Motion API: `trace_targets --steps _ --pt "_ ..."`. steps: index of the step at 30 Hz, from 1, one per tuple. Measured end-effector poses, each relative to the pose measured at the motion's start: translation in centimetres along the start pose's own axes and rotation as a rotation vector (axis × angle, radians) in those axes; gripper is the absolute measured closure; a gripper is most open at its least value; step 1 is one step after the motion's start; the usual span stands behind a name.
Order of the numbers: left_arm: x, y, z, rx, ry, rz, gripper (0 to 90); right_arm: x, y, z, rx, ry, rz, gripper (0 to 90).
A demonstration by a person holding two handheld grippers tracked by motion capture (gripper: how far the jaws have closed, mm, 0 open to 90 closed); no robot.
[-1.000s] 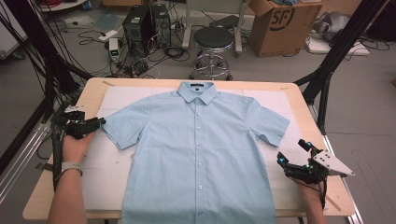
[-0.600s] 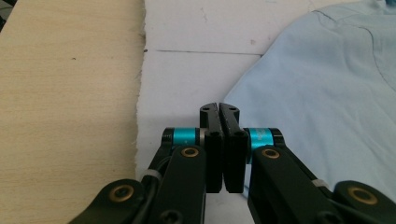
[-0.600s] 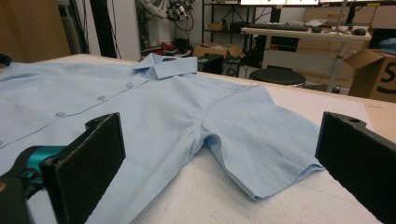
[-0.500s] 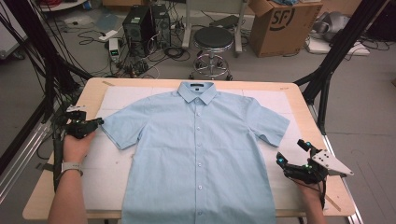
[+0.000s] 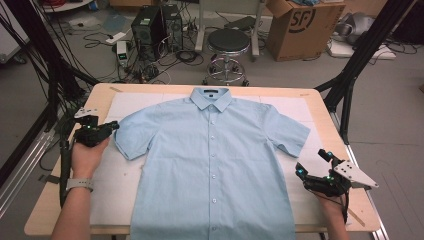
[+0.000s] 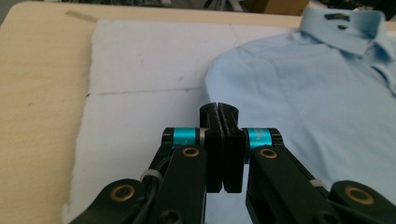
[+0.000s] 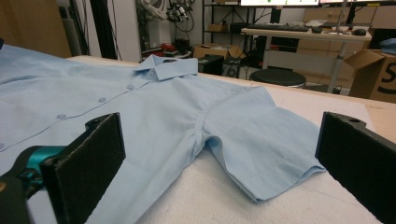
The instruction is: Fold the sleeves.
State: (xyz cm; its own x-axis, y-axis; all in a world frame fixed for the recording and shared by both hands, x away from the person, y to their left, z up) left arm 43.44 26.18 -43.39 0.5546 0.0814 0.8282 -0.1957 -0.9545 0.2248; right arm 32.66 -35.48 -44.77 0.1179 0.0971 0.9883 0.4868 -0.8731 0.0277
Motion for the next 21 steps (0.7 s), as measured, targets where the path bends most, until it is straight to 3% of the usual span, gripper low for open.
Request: trace_targets --steps 1,4,5,9,10,14,15,21 --pt "0.8 1.2 0.0 -0.01 0.008 0.007 89.4 0.0 0.0 0.0 -0.003 0.004 -0.001 0.2" --pt "1.4 2.4 0.1 -0.006 -0.001 0.038 89.4 0.1 0.0 0.1 0.001 0.004 0.0 0.2" --pt "1.9 3.7 0.4 -0.006 -0.009 0.07 89.4 0.1 -0.1 0.2 0.004 0.004 0.0 0.2" --pt "2.3 6.5 1.1 -0.024 -0.033 0.13 89.4 0.1 -0.1 0.2 0.01 0.005 -0.008 0.2" --pt "2.3 6.5 1.1 -0.024 -0.033 0.13 89.4 0.1 -0.1 0.2 0.011 0.005 -0.008 0.2" --pt "2.1 9.8 2.5 -0.042 -0.065 0.194 89.4 0.2 -0.1 0.2 0.013 0.009 -0.006 0.2" --pt "2.1 9.8 2.5 -0.042 -0.065 0.194 89.4 0.2 -0.1 0.2 0.012 0.009 -0.004 0.2" --pt "1.3 13.7 4.2 -0.083 -0.094 0.247 89.4 0.1 -0.2 0.2 0.019 0.006 -0.009 0.2"
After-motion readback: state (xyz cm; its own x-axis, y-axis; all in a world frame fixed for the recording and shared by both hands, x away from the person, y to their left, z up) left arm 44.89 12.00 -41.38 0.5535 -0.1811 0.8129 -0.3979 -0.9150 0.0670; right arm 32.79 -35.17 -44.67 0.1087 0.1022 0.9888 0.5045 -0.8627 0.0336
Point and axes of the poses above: each handheld gripper's, and its own axes: z roughly forward along the jaws, x roughly out of its top, y roughly to its right, the point moved 8 cm from there along z, roughly forward along the jaws, and after that the axes turned 3 degrees about -z, right-handed, at the moved point
